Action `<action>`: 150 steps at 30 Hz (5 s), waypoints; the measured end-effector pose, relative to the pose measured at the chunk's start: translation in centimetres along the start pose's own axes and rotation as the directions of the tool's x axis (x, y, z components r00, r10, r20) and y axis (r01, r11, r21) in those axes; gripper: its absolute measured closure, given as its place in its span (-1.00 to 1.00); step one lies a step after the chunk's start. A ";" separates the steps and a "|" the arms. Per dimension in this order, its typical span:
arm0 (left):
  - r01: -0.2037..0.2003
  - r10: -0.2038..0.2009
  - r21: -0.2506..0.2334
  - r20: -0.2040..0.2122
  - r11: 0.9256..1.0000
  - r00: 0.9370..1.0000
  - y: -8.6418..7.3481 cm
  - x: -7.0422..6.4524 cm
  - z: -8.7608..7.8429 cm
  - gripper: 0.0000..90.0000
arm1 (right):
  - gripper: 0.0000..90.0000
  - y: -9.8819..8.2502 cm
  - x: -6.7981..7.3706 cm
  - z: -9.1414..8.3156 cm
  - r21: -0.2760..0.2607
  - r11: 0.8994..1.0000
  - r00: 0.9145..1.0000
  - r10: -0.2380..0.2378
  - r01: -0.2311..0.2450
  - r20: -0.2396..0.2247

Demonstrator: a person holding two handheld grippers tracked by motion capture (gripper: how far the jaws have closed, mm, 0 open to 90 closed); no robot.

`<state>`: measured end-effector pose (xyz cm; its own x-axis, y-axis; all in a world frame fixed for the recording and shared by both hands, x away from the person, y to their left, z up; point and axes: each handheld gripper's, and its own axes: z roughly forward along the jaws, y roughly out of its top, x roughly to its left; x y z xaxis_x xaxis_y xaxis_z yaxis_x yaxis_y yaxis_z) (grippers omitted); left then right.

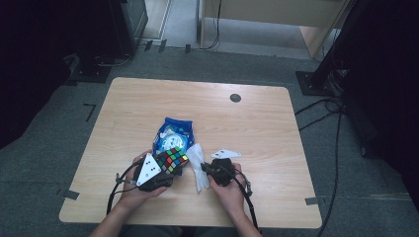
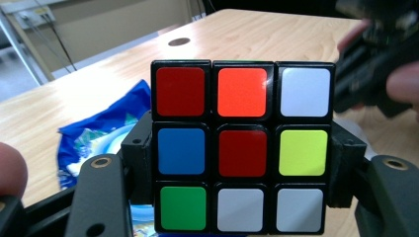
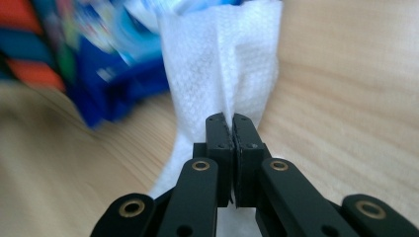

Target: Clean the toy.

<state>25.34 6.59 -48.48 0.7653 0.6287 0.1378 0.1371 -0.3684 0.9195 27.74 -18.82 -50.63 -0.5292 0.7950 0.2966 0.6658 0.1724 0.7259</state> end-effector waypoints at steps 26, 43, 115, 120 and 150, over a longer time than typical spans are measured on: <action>-0.019 0.021 -0.036 0.046 0.999 0.999 0.5 -0.1 -0.6 -0.25 | 0.98 2.3 2.6 -4.2 -0.181 0.979 0.923 0.019 -0.095 -0.384; 0.044 -0.040 -0.075 0.056 0.996 0.998 0.9 0.5 -0.9 -0.25 | 0.27 2.1 1.1 -4.4 -0.212 0.972 0.981 0.058 -0.097 -0.184; 0.162 -0.158 -0.002 0.219 0.987 0.963 2.2 1.6 -1.3 -0.25 | 0.04 -0.3 4.4 -1.9 -0.329 0.628 0.702 -0.684 0.705 0.199; 0.177 -0.172 -0.006 0.214 0.984 0.962 2.3 1.6 -1.2 -0.25 | 0.26 -0.7 4.4 -1.5 -0.354 0.700 0.776 -0.614 0.620 0.144; 0.240 -0.234 -0.008 0.191 0.971 0.953 1.8 2.0 -0.9 -0.25 | 0.06 -0.4 3.7 -2.0 -0.349 0.829 0.896 -0.435 0.437 0.088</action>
<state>26.58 7.77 -46.23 0.8173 0.5551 -0.1545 0.3121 -0.2011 0.9285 24.47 -17.15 -48.54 -0.7180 0.6881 -0.1048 0.1370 0.2873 0.9480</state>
